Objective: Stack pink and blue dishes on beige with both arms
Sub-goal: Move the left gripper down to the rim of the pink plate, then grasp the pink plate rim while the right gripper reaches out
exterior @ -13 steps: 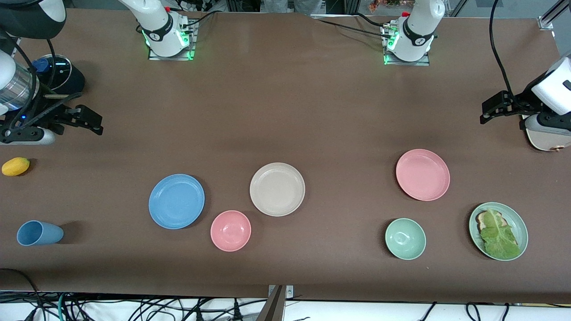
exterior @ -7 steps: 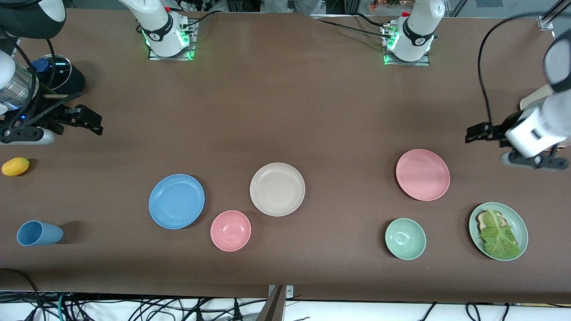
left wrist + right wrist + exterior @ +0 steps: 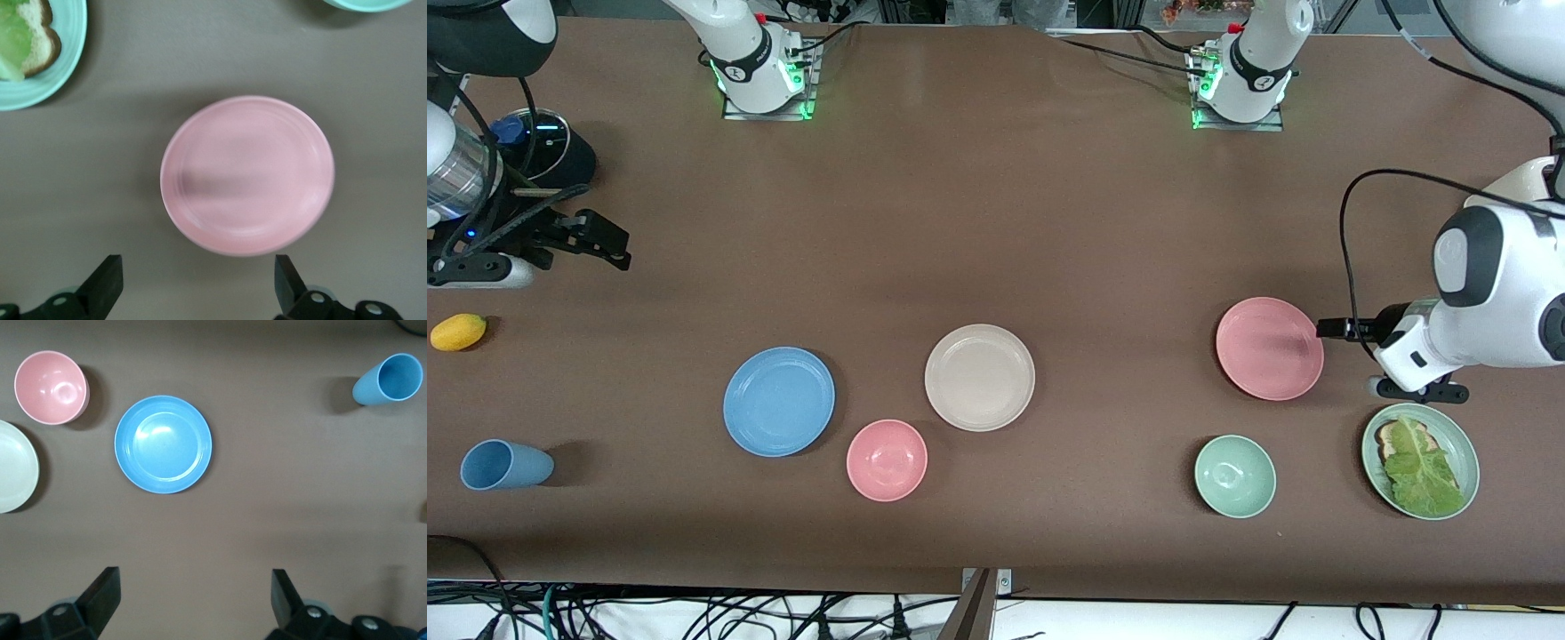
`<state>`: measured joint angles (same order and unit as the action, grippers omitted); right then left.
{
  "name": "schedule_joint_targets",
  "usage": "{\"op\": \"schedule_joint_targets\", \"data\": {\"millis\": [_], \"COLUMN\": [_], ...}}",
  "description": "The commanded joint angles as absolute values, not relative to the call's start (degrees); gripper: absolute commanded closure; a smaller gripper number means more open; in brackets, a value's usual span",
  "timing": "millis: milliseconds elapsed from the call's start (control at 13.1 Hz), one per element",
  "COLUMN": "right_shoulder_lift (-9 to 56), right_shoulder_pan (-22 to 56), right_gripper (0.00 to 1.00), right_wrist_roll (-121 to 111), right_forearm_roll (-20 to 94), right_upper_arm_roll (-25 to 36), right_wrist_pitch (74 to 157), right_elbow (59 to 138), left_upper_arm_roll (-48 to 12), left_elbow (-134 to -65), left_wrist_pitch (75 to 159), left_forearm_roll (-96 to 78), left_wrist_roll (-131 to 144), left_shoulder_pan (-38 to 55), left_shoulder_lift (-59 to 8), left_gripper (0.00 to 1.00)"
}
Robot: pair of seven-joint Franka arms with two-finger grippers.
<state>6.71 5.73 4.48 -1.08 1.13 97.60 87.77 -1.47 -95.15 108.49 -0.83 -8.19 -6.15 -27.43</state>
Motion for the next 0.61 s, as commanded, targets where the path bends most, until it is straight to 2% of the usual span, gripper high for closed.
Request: {"op": "schedule_joint_targets", "data": {"millis": [0, 229, 306, 459, 535], "right_shoulder_lift": [7.47, 7.82, 7.74, 7.74, 7.39], "right_shoulder_pan": [5.01, 4.48, 4.40, 4.48, 4.57], "right_gripper": [0.00, 0.00, 0.00, 0.00, 0.00], "right_wrist_roll": [5.10, 5.10, 5.01, 3.97, 4.04], "right_forearm_roll": [-1.32, -1.32, -1.32, -1.32, -1.41], "right_upper_arm_roll": [1.23, 1.23, 1.23, 1.23, 1.14], "right_wrist_pitch": [100.80, 101.69, 101.60, 101.51, 100.99], "right_elbow": [86.57, 86.57, 86.57, 86.57, 86.57], "left_upper_arm_roll": [-1.76, -1.76, -1.76, -1.76, -1.76], "left_elbow": [-104.73, -112.74, -113.98, -113.73, -113.38], "left_wrist_pitch": [119.84, 134.07, 136.56, 137.02, 137.02], "left_forearm_roll": [0.09, 0.09, 0.09, 0.09, 0.09], "left_wrist_roll": [-13.08, -13.62, -13.62, -13.62, -13.62], "left_shoulder_pan": [-8.34, -9.67, -9.75, -10.11, -10.02], "left_shoulder_lift": [-25.75, -27.06, -27.77, -29.61, -30.66], "left_gripper": [0.00, 0.00, 0.00, 0.00, 0.07]}}
